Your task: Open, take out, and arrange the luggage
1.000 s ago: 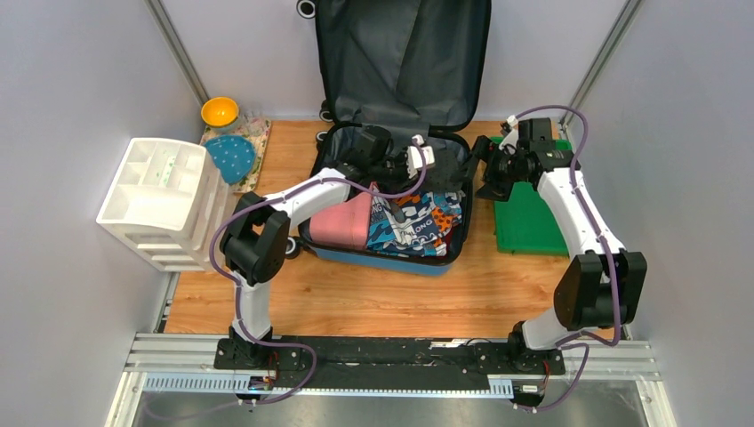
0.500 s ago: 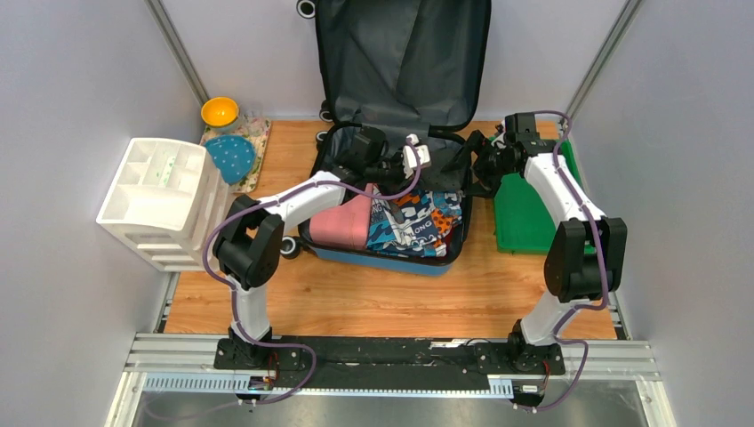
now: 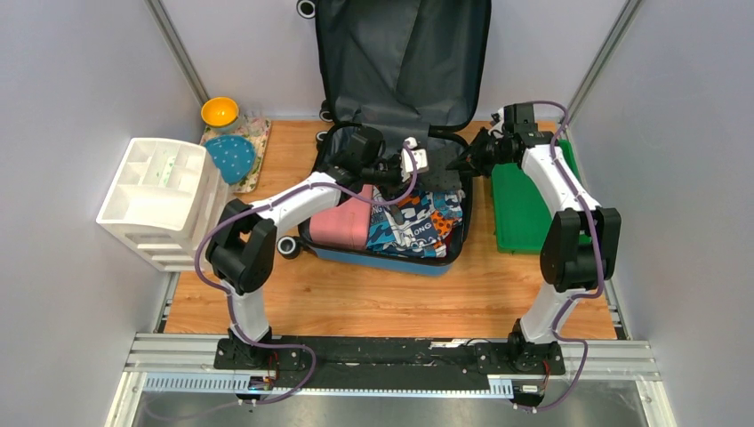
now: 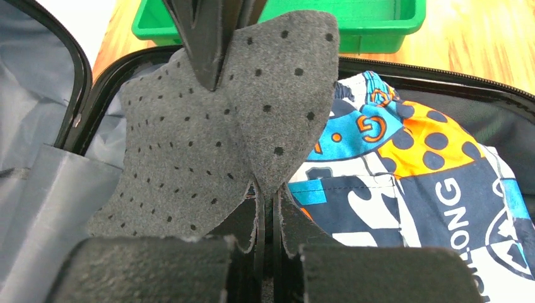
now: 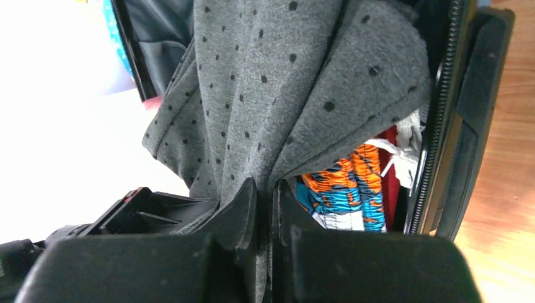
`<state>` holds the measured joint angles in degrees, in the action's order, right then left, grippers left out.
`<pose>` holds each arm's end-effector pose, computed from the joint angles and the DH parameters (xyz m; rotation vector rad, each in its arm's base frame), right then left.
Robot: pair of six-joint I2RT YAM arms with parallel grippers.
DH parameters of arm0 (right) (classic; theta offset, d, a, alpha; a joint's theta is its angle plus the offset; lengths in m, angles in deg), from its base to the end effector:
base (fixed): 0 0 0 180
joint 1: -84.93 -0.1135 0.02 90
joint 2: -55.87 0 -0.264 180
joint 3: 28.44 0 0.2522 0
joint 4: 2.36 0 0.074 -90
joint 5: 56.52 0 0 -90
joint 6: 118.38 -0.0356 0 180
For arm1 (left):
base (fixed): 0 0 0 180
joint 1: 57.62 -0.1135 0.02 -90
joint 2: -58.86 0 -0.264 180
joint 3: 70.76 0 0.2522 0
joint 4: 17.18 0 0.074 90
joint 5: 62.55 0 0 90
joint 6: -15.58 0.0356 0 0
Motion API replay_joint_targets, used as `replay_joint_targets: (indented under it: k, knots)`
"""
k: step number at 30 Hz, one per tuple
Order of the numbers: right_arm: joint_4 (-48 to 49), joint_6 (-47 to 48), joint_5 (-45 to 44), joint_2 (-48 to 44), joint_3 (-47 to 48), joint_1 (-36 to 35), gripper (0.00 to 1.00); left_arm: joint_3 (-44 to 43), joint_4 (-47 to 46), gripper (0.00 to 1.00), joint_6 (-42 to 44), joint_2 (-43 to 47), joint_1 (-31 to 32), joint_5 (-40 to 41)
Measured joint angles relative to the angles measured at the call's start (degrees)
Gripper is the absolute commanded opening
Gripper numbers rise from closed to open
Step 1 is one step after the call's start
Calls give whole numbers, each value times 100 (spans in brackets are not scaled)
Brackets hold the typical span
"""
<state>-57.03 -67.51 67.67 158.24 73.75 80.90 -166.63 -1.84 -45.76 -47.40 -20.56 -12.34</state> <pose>0.3859 0.0472 0.2860 0.5416 2.5511 1.0447 0.3320 -0.2793 0.2775 1.4264 1.3936 -0.7913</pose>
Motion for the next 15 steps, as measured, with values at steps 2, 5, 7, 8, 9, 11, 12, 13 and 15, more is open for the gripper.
replay_joint_targets:
  k: [2, 5, 7, 8, 9, 11, 12, 13, 15]
  knots:
    - [-11, 157, 98, -2, 59, 31, 0, 11, 70, 15, 136, 50, 20, -4]
    - [-116, 520, 321, -26, 138, 96, 0, 179, 46, 33, 225, 229, 55, 68]
    - [-262, 798, 431, -57, 179, 192, 0, 227, 85, 41, 223, 356, 85, 114]
    - [-321, 911, 450, -66, 212, 269, 0, 229, 133, 44, 212, 431, 98, 127]
    - [-411, 1058, 459, -68, 273, 376, 0, 229, 188, 48, 195, 498, 107, 131]
    - [-649, 1438, 461, -83, 424, 619, 0, 234, 330, 59, 92, 684, 63, 125]
    - [-796, 1641, 422, -109, 505, 719, 0, 234, 400, 59, 24, 776, 35, 116]
    - [-938, 1858, 376, -149, 575, 804, 0, 234, 459, 59, -39, 852, -2, 107]
    - [-1152, 2284, 284, -280, 627, 966, 0, 236, 629, 59, -184, 975, -116, 116]
